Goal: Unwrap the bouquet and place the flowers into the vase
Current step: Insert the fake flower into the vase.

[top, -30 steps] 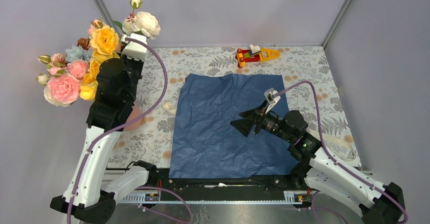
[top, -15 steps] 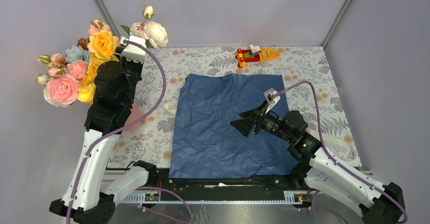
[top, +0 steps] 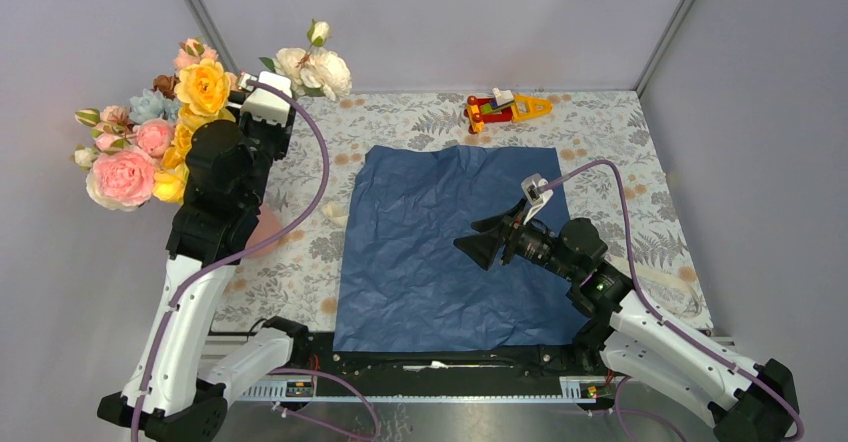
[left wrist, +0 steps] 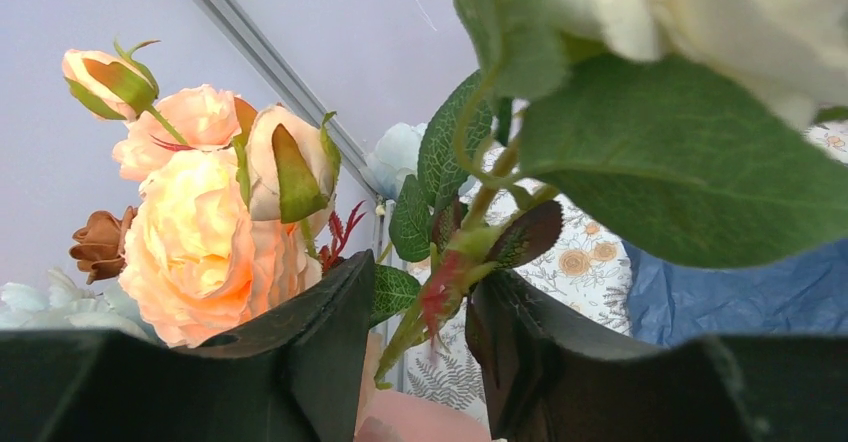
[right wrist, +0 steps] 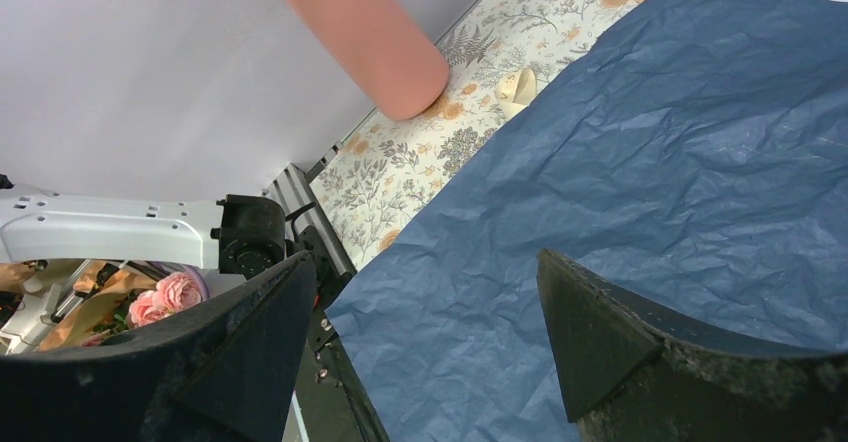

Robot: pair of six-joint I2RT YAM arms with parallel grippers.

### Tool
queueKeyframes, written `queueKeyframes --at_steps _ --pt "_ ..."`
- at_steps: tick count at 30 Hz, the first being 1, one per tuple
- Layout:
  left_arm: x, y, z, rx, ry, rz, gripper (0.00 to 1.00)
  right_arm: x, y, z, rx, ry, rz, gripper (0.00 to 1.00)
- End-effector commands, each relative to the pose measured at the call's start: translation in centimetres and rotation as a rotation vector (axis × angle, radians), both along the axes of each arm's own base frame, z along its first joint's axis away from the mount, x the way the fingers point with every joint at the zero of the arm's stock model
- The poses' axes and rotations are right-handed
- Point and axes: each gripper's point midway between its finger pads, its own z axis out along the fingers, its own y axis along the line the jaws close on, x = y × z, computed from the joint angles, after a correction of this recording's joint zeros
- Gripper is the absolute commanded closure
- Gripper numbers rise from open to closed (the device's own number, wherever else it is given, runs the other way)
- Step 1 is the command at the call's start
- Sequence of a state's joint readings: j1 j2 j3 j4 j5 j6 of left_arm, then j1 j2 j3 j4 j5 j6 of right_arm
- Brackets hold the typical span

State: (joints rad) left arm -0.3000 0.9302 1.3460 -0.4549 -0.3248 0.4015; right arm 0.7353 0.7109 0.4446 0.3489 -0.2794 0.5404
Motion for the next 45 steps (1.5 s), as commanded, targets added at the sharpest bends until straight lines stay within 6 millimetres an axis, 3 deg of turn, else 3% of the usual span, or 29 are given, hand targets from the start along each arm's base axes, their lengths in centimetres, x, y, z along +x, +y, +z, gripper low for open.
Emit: queueKeyframes --at_steps 1,9,14,26,45 --pt "-0.4 -0.3 2.3 -0.03 -0.077 -0.026 0.56 0.0 0.1 1.2 0.035 -0.035 0.001 0.13" --pt "-0.6 0.6 2.7 -0.032 -0.095 0.019 0.87 0.0 0.2 1.1 0.037 -0.033 0.002 0.13" --pt "-0.7 1.9 2.3 -0.007 -0.086 0.091 0.99 0.0 0.1 1.1 0.039 -0.035 0.001 0.13" --pt "-1.6 3.2 3.9 -0.032 -0.153 0.159 1.0 -0.1 0.0 1.0 0.041 -0.033 0.001 0.13" --pt "-0.9 5.1 0.6 -0.044 -0.091 0.233 1.0 -0.3 0.0 1.0 0.042 -0.034 0.005 0.13"
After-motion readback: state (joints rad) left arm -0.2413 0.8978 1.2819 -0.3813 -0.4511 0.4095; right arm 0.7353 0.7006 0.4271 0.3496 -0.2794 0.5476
